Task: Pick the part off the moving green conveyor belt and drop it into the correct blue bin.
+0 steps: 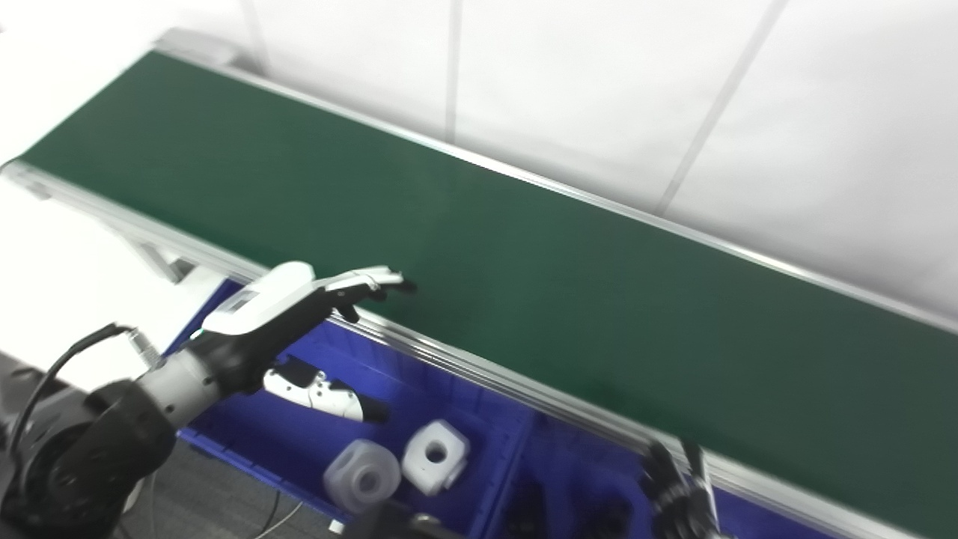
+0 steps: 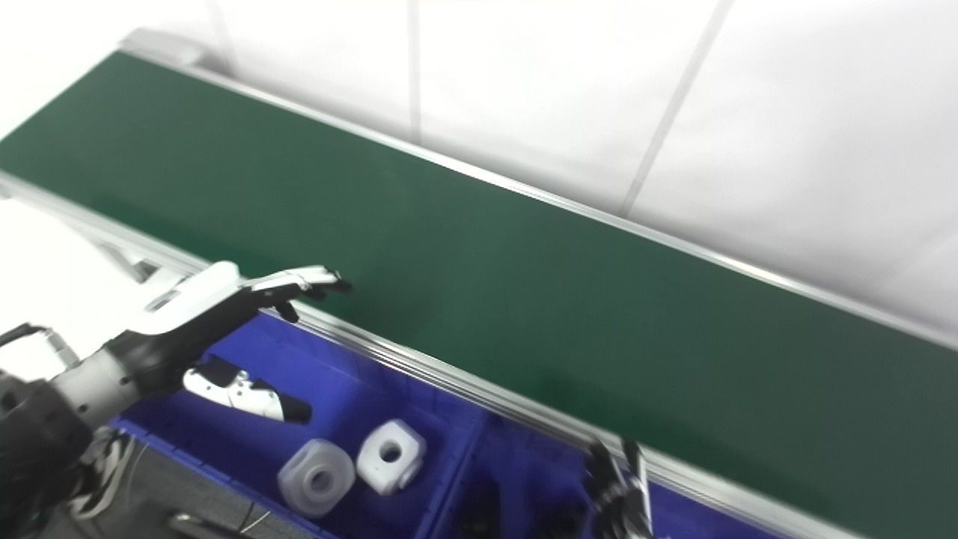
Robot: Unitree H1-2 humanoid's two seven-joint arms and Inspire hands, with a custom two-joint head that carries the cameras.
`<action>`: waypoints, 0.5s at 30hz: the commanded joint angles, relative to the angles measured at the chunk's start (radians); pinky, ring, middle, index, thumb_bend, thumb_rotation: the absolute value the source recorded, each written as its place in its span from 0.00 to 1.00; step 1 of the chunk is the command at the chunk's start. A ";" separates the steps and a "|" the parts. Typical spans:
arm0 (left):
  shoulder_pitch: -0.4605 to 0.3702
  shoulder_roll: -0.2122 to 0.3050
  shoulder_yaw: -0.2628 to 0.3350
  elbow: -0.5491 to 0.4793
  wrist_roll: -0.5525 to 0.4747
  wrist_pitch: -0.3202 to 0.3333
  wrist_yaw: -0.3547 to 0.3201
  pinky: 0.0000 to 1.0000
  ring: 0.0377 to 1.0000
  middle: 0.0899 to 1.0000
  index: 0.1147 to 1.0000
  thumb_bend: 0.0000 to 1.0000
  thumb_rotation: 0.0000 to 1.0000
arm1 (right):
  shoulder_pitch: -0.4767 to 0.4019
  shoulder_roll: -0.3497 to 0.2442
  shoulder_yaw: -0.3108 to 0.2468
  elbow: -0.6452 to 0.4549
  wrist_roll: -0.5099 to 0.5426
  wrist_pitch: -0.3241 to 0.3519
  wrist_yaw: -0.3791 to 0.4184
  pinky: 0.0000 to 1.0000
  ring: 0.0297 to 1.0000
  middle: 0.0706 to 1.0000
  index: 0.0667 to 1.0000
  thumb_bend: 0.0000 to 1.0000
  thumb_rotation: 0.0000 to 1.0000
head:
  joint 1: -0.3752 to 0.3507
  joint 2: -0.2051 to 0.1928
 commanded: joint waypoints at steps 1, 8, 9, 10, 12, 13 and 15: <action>-0.006 -0.062 -0.017 0.008 -0.100 -0.005 0.067 0.95 0.99 1.00 0.99 0.68 0.85 | 0.018 0.041 0.027 -0.054 -0.049 0.021 -0.024 0.90 0.91 0.88 1.00 0.80 0.99 | -0.021 0.000; -0.005 -0.290 -0.101 0.101 -0.204 -0.058 0.198 1.00 1.00 1.00 1.00 0.71 0.84 | 0.012 0.094 0.073 -0.046 -0.114 0.044 -0.058 0.93 0.94 0.91 1.00 0.84 1.00 | -0.148 -0.001; 0.000 -0.331 -0.122 0.122 -0.187 -0.071 0.226 1.00 1.00 1.00 1.00 0.72 0.83 | 0.012 0.102 0.080 -0.051 -0.130 0.056 -0.068 0.93 0.94 0.91 1.00 0.84 1.00 | -0.187 -0.001; 0.011 -0.376 -0.149 0.148 -0.180 -0.079 0.247 1.00 1.00 1.00 1.00 0.74 0.88 | 0.013 0.107 0.085 -0.055 -0.143 0.064 -0.077 0.93 0.94 0.91 1.00 0.84 1.00 | -0.193 -0.001; 0.032 -0.423 -0.199 0.195 -0.154 -0.101 0.270 1.00 1.00 1.00 1.00 0.75 0.91 | 0.010 0.119 0.095 -0.052 -0.162 0.068 -0.093 0.93 0.93 0.91 1.00 0.85 1.00 | -0.246 0.003; 0.045 -0.421 -0.224 0.214 -0.132 -0.114 0.268 1.00 1.00 1.00 1.00 0.76 0.94 | 0.008 0.124 0.099 -0.049 -0.167 0.066 -0.100 0.93 0.93 0.91 1.00 0.84 1.00 | -0.266 0.006; 0.063 -0.403 -0.255 0.262 -0.082 -0.171 0.273 1.00 1.00 1.00 1.00 0.75 0.98 | 0.003 0.133 0.106 -0.047 -0.176 0.066 -0.114 0.93 0.93 0.91 1.00 0.83 0.99 | -0.314 0.014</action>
